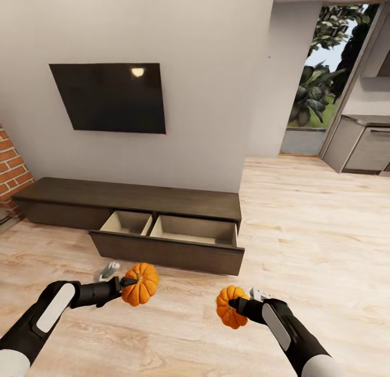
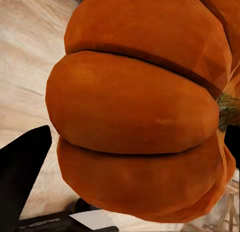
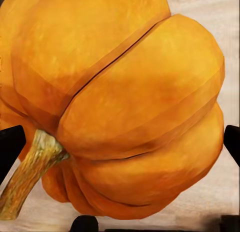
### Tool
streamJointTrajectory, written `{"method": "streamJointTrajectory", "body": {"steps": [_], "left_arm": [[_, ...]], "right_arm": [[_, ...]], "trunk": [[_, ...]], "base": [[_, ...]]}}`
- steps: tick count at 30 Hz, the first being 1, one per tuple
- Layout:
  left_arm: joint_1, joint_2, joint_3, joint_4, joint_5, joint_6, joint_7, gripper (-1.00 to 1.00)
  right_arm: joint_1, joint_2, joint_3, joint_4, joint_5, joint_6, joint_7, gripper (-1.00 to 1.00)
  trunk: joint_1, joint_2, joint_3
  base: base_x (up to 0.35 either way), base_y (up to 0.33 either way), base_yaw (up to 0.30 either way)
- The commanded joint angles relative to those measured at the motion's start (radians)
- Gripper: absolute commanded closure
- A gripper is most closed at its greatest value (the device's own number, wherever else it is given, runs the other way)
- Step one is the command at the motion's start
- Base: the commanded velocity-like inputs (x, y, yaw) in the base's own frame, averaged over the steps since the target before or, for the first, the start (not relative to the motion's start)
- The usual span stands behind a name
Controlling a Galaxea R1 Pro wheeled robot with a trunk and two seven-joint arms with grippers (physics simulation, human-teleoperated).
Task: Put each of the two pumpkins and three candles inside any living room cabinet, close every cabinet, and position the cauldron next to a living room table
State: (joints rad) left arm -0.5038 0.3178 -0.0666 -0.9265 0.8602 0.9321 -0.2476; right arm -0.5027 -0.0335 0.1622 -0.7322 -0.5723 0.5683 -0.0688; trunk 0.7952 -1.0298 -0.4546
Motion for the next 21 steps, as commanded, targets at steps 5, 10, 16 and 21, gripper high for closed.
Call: {"method": "streamJointTrajectory", "body": {"steps": [5,10,16,21], "left_arm": [[-0.001,-0.04,-0.002,-0.027,-0.001,-0.012,0.161,1.0],[-0.001,-0.066,-0.005,-0.03,-0.004,-0.045,0.199,1.0],[-0.001,-0.087,-0.012,-0.028,-0.105,-0.049,0.205,1.0],[-0.001,-0.129,-0.008,-0.021,-0.198,-0.057,0.206,1.0]], "right_arm": [[0.0,0.029,0.041,-0.008,-0.012,0.003,-0.132,1.0],[0.0,0.058,0.109,-0.008,-0.014,-0.001,-0.234,1.0],[0.0,0.061,0.116,-0.005,-0.026,-0.005,-0.226,1.0],[0.0,0.062,0.114,-0.004,-0.029,-0.008,-0.22,1.0]], "trunk": [[-0.019,0.035,0.015],[-0.038,0.07,0.03],[-0.061,0.112,0.049],[-0.081,0.147,0.065]], "base": [[0.0,0.0,0.0],[0.0,0.0,0.0],[0.0,0.0,0.0],[0.0,0.0,0.0]]}}
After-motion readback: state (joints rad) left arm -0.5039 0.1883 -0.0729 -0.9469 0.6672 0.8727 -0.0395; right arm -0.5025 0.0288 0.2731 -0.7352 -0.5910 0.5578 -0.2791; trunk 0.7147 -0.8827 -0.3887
